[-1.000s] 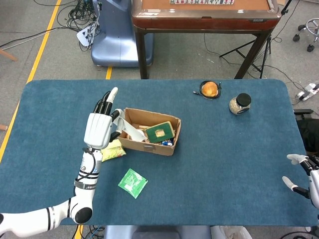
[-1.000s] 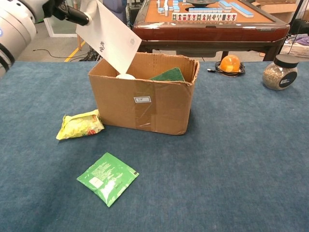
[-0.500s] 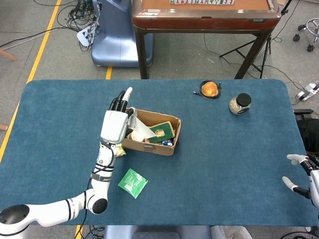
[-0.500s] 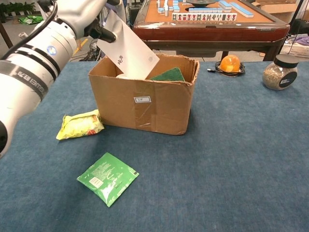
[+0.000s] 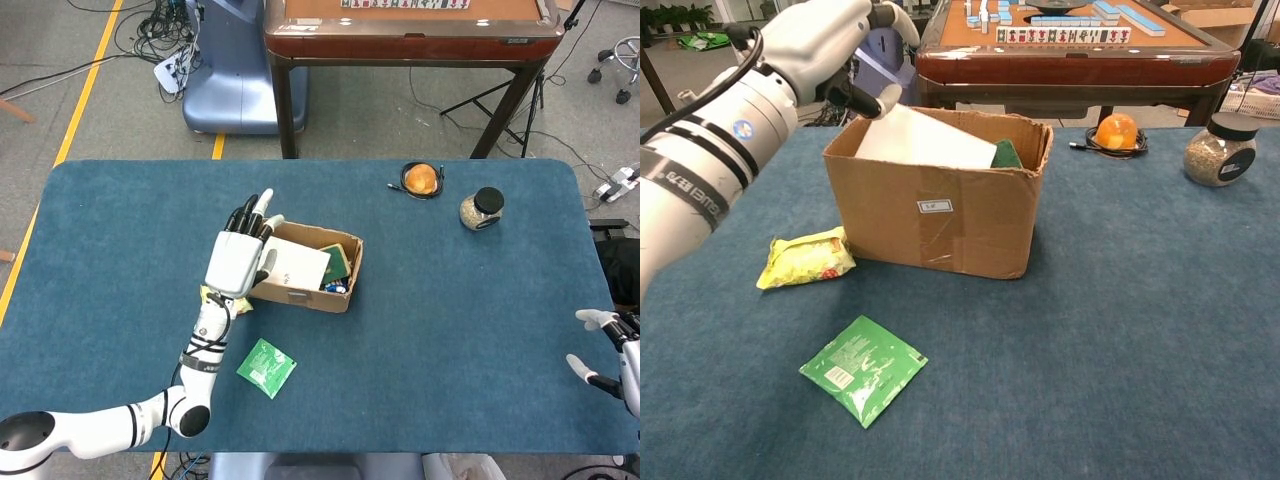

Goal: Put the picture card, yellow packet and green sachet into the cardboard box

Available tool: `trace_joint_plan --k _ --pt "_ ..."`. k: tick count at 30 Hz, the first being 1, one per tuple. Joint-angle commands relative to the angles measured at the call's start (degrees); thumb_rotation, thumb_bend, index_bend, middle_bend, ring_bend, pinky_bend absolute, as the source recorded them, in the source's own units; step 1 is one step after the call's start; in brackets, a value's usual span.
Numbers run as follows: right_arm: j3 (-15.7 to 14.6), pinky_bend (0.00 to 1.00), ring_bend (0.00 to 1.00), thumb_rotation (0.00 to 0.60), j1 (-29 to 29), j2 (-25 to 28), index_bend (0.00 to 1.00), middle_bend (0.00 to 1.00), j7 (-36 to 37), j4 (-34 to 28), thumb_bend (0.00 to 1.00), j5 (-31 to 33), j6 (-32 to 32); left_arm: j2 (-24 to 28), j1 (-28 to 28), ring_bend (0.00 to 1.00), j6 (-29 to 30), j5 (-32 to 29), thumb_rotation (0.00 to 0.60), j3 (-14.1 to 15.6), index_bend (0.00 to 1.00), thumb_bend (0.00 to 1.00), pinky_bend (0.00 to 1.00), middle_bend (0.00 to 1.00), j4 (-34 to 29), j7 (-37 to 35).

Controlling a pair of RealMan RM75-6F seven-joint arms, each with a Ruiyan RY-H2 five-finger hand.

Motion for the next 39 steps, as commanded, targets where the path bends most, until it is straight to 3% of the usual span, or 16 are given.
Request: trace_joint_plan --k 1,5,8,19,26,39 --pt "0.0 0.42 0.36 0.6 0.0 0.0 0.39 0.48 -0.1 0.0 0.05 0.1 -0.1 0.7 0.4 0.0 0.6 0.6 0.6 0.5 0.13 0.32 0.17 0.0 -1.1 -0.1" --pt "0.0 0.42 0.36 0.6 0.1 -0.1 0.39 0.48 -0.2 0.0 0.05 0.1 -0.2 1.8 1.5 0.0 1.9 1.4 0.6 1.5 0.11 0.31 0.17 0.0 -3.1 -0.1" --pt "0.0 0.42 0.36 0.6 0.1 -0.1 0.39 0.48 -0.1 0.0 0.05 0.1 -0.2 3.2 3.0 0.0 3.0 1.8 0.6 2.9 0.16 0.31 0.17 0.0 -5.5 1.1" --pt "0.2 0.42 0.36 0.6 -0.1 -0.1 0.39 0.48 -0.2 -0.1 0.05 0.6 0.1 10.7 10.0 0.0 6.3 5.2 0.6 11.4 0.32 0.31 0.16 0.0 -17.0 6.2" --pt "0.5 0.42 0.36 0.6 -0.3 0.1 0.39 0.48 0.4 -0.1 0.05 1.0 0.7 15.4 14.3 0.0 8.9 7.0 0.6 15.1 0.33 0.31 0.16 0.0 -23.6 8.8" --pt "0.5 0.42 0.36 0.6 -0.4 0.0 0.39 0.48 0.2 -0.1 0.05 1.1 0.7 20.5 18.8 0.0 8.1 -1.6 0.6 14.2 0.24 0.29 0.15 0.0 -27.4 9.1"
